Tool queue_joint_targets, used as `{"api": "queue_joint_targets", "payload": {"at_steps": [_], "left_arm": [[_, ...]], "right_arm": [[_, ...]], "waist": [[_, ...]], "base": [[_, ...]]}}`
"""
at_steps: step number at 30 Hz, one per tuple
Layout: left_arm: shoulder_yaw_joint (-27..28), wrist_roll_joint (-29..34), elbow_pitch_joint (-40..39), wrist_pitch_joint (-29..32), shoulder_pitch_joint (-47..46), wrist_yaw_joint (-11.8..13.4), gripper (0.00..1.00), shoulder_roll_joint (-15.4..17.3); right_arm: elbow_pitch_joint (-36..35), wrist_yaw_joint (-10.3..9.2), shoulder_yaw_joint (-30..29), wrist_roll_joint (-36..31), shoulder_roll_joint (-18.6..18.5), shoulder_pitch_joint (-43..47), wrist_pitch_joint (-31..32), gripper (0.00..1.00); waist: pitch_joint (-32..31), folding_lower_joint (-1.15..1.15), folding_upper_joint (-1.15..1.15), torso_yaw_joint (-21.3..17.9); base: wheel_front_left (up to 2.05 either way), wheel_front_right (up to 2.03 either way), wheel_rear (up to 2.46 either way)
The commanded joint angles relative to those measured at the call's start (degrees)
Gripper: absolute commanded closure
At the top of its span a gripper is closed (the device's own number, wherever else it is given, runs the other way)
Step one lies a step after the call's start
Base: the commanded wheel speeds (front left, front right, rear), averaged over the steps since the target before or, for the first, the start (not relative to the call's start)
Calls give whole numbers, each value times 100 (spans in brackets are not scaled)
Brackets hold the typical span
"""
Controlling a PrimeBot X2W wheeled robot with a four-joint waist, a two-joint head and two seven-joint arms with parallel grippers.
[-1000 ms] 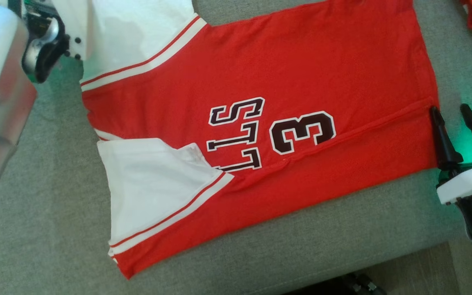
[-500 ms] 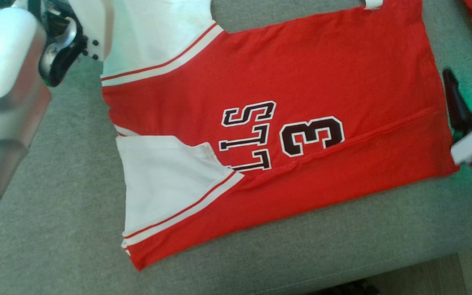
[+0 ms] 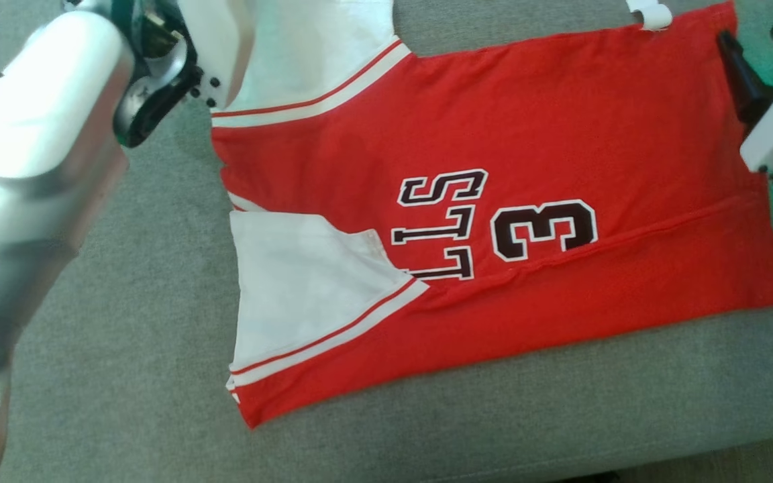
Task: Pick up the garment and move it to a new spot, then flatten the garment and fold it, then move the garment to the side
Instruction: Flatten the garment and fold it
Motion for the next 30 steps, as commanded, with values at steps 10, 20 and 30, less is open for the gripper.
{"api": "queue_joint_targets", "payload": {"at_steps": [10, 20, 30], "left_arm": [[113, 72, -357, -9, -341, -16, 100, 223], [29, 3, -314, -61, -385, -70, 100, 237], [-22, -59, -176, -164, -502, -106, 100, 237]], "right_arm": [[636, 39, 540, 245, -48, -596, -155, 0], [1066, 39, 1011, 631, -137, -942, -368, 0], [1375, 39, 1420, 879, -239, -1219, -514, 31]], "waist": [[26, 0, 0, 125], [34, 0, 0, 220], [90, 0, 0, 266]], "base": [[0, 0, 0], [0, 0, 0], [0, 0, 0]]}}
